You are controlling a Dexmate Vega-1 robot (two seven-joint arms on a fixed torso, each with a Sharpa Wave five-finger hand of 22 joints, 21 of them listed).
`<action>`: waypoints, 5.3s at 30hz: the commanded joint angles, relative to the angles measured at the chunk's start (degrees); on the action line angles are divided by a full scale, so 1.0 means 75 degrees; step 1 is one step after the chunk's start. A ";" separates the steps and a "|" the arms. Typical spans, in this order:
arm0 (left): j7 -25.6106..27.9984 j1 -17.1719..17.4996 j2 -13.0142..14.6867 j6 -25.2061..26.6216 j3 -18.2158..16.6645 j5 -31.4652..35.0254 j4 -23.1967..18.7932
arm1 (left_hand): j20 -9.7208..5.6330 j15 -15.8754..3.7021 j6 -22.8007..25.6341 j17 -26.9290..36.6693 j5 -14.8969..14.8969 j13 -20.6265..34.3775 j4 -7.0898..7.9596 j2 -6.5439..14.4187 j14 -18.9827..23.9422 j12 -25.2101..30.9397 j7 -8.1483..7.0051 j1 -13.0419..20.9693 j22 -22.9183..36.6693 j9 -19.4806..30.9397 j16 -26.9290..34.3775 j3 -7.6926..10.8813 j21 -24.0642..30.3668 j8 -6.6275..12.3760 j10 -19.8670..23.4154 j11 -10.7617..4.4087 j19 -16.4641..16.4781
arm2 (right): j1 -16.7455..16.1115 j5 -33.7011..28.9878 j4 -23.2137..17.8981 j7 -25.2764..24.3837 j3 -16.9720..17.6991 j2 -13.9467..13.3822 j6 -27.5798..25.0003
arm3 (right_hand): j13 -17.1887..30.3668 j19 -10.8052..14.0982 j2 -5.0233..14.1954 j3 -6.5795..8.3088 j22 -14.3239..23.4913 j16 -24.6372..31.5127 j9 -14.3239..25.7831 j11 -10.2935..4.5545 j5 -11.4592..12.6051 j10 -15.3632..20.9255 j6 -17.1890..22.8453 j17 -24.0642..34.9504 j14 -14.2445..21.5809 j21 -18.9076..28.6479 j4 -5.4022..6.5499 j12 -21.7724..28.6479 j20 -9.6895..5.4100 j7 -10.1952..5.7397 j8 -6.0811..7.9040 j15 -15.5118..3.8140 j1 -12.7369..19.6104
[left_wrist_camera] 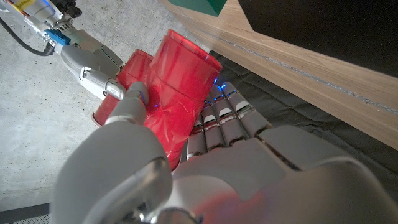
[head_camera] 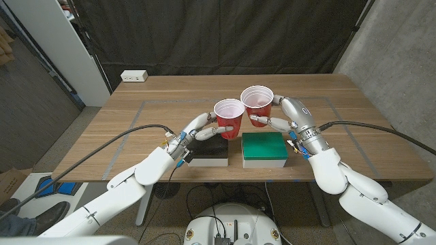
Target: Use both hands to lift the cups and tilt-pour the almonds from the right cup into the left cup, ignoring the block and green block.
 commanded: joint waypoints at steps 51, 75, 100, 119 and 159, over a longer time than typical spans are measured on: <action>0.0050 -0.0100 0.0049 0.0158 0.0055 0.0209 -0.0297 | -0.0164 -0.0331 0.0176 0.0004 0.0034 0.0008 0.0010 0.0076 0.0124 -0.0031 0.0016 -0.0007 0.0038 0.0022 -0.0018 0.0083 0.0007 0.0016 0.0101 0.0028 0.0090 | 0.0690 -0.4268 -0.0807 -0.0384 -0.0466 -0.0901 -0.2517 | 0.0062 0.0272 0.0032 0.0115 0.0043 0.0148 0.0029 -0.0371 -0.0131 0.0259 0.0188 0.0159 0.0255 0.0081 -0.0171 -0.0138 -0.0289 -0.0438 0.0046 -0.0953 0.0731; -0.0022 -0.0208 0.0011 0.0112 0.0070 0.0237 -0.0268 | -0.0163 -0.0338 0.0189 0.0004 0.0035 0.0009 0.0014 0.0081 0.0128 -0.0044 0.0004 -0.0021 0.0038 0.0022 -0.0028 0.0091 0.0001 0.0003 0.0103 0.0037 0.0099 | 0.1320 -0.6209 -0.0776 -0.0242 -0.1005 -0.1197 -0.2946 | 0.0138 0.0292 0.0139 0.0214 0.0042 0.0028 0.0032 -0.0608 -0.0134 0.0141 0.0064 0.0128 0.0262 0.0074 -0.0121 -0.0224 -0.0393 -0.0682 -0.0008 -0.1104 0.0808; -0.0226 -0.0565 -0.0088 -0.0104 0.0175 0.0042 0.0104 | -0.0159 -0.0337 0.0223 0.0003 0.0037 0.0009 0.0009 0.0079 0.0136 -0.0052 0.0007 -0.0025 0.0038 0.0023 -0.0034 0.0100 -0.0005 0.0001 0.0113 0.0015 0.0104 | 0.2403 -0.7655 0.0048 -0.0974 -0.1651 -0.1211 -0.3208 | 0.0245 0.0279 0.0444 0.0488 0.0038 -0.0075 0.0060 -0.0872 -0.0119 0.0231 0.0202 0.0119 0.0342 0.0051 -0.0168 -0.0211 -0.0516 -0.0926 0.0080 -0.1250 0.1162; -0.0330 -0.0739 -0.0140 -0.0219 0.0206 -0.0091 0.0311 | -0.0157 -0.0329 0.0228 0.0003 0.0037 0.0010 0.0007 0.0077 0.0137 -0.0058 -0.0003 -0.0029 0.0038 0.0024 -0.0039 0.0102 -0.0007 -0.0008 0.0121 0.0025 0.0111 | 0.3002 -0.8204 0.0630 -0.1922 -0.2183 -0.1094 -0.3604 | 0.0362 0.0232 0.0772 0.0910 0.0034 -0.0269 0.0116 -0.1057 -0.0202 0.0154 0.0164 0.0087 0.0324 0.0020 -0.0276 -0.0271 -0.0603 -0.1139 0.0156 -0.1274 0.1789; -0.0358 -0.0579 -0.0083 -0.0384 0.0116 -0.0210 0.0265 | -0.0146 -0.0336 0.0274 0.0005 0.0037 0.0010 0.0006 0.0077 0.0185 -0.0055 -0.0006 -0.0041 0.0039 0.0025 -0.0030 0.0108 -0.0012 -0.0010 0.0175 -0.0008 0.0128 | 0.3525 -0.8717 0.1290 -0.2822 -0.2617 -0.1013 -0.4376 | 0.0705 -0.0632 0.0676 0.1307 -0.0014 -0.0973 0.0185 -0.1270 -0.0350 -0.0819 -0.0312 0.0199 -0.0665 -0.0434 -0.0170 -0.0615 -0.0363 -0.1646 0.0239 -0.1151 0.2086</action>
